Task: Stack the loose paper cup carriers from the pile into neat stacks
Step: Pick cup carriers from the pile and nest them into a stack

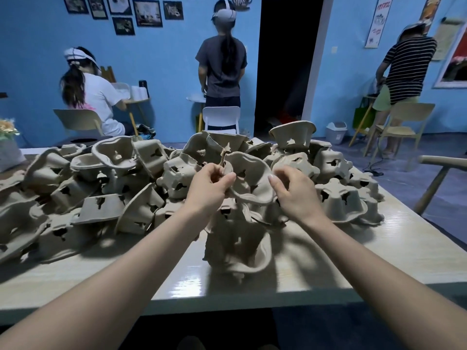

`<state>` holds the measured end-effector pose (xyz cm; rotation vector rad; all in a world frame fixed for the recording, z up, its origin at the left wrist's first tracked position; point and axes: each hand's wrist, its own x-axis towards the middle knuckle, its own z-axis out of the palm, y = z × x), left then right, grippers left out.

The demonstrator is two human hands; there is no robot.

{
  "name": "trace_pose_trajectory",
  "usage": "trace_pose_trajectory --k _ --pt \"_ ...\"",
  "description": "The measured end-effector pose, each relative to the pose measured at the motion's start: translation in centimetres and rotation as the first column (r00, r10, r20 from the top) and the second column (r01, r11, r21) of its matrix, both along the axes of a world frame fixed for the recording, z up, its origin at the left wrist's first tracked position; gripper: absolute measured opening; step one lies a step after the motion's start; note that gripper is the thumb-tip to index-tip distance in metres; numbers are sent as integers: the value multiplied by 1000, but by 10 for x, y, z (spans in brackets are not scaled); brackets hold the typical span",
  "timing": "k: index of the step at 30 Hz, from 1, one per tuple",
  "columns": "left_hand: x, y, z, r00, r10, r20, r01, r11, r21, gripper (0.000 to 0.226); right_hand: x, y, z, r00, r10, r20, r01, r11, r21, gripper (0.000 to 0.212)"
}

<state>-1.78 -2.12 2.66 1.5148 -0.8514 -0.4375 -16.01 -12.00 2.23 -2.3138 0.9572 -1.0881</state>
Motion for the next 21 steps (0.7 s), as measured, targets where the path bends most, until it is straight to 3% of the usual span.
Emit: trace_pose_trajectory --k 6,11,16,21 --pt "-13 32 -4 974 -82 -210 70 996 -62 21 -9 19 -4 998 -40 48 22 947 319 23" --pt "-9 65 -12 994 -66 -87 75 991 113 23 -22 48 -7 983 24 184 -110 874 473 11" --pt "-7 82 -31 997 -40 64 27 981 194 26 -28 64 -17 987 82 136 -139 863 485 9" --pt "-4 84 -45 991 -8 133 -26 968 251 25 -27 66 -30 999 20 -48 -2 937 350 8"
